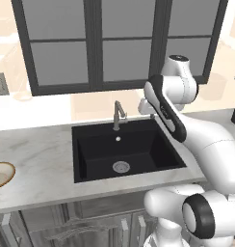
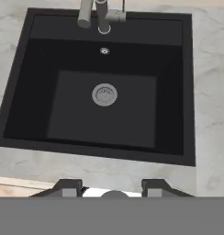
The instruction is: Rinse each bowl for a few seconds and place them down in the sink or on the counter.
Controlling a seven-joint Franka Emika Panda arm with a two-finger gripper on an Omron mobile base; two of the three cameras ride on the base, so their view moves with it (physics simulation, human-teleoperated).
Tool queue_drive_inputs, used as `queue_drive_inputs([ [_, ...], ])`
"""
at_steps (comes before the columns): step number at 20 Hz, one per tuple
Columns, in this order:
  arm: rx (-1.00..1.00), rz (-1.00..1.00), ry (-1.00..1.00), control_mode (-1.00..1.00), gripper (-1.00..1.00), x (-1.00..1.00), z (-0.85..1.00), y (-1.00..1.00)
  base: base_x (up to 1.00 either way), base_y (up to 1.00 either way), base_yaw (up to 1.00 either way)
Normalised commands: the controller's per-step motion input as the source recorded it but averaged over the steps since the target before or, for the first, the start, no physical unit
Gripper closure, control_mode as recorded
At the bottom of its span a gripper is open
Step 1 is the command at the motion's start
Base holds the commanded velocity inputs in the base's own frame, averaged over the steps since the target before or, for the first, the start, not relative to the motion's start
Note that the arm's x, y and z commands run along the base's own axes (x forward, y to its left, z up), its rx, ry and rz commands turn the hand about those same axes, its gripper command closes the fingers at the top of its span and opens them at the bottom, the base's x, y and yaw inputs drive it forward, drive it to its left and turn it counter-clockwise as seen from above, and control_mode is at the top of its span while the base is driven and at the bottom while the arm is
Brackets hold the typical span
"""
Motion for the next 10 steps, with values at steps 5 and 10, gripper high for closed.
queue_drive_inputs([
  [5,-0.02,0.00,-0.06,-1.00,-1.00,-0.10,0.01,0.02,0.00,0.00,0.00],
  [10,-0.03,0.00,-0.12,-1.00,-1.00,-0.23,0.02,0.03,0.00,0.00,0.00],
])
